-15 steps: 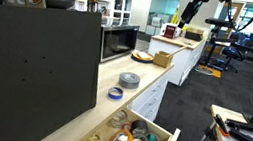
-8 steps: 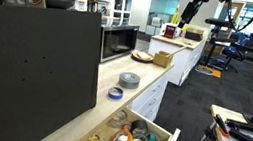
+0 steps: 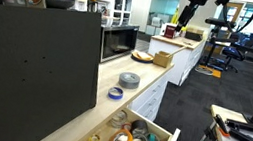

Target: Take out green masking tape from the open drawer and place it on the countertop

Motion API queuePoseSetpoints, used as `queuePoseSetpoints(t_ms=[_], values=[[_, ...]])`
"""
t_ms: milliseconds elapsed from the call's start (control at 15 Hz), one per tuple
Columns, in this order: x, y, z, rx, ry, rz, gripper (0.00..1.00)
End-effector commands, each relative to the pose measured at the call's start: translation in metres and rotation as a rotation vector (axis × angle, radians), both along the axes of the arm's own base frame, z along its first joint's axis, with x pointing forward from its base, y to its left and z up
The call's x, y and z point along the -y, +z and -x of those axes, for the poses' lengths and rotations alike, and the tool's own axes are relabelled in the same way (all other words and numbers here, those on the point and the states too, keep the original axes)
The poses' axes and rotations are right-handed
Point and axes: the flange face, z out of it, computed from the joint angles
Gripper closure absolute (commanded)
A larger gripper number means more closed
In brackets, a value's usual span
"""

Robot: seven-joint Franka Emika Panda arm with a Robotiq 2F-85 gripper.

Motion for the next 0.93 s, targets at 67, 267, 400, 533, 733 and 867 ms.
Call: queuePoseSetpoints(t_ms=[67, 267, 400, 533, 733, 867], values=[[-0.025, -0.039, -0.026, -0.039, 0.102, -0.064, 0.00], [-0.051, -0.069, -0.037, -0.065, 0.177, -0.095, 0.00], [-0.068, -0.089, -0.038, -0.082, 0.241, -0.096, 0.00], [-0.085, -0.107, -0.035, -0.109, 0.307, -0.080, 0.00], [-0.106, -0.128, -0.025, -0.154, 0.380, -0.074, 0.00], [-0.103, -0.127, -0.030, -0.171, 0.351, -0.080, 0.00]])
